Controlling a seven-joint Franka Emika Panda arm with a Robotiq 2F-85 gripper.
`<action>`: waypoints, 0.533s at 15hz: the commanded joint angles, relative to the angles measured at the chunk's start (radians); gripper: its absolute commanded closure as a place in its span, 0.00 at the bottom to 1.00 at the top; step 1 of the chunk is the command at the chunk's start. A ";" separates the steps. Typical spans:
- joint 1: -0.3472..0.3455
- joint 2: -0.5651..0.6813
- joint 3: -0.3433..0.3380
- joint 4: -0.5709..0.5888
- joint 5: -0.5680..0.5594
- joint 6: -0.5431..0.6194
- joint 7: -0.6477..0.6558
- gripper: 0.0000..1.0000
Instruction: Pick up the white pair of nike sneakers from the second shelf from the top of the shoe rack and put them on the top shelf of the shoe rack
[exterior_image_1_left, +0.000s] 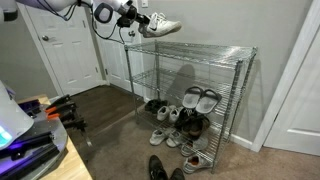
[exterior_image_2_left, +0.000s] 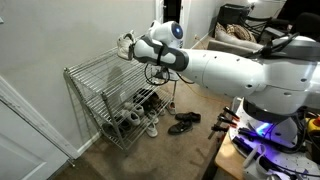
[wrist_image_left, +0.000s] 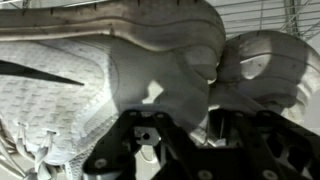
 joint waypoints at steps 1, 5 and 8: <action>-0.025 0.015 0.020 0.046 -0.073 -0.052 0.022 0.95; 0.002 0.025 0.060 0.053 -0.063 -0.094 -0.031 0.95; 0.031 0.025 0.083 0.055 -0.033 -0.099 -0.080 0.95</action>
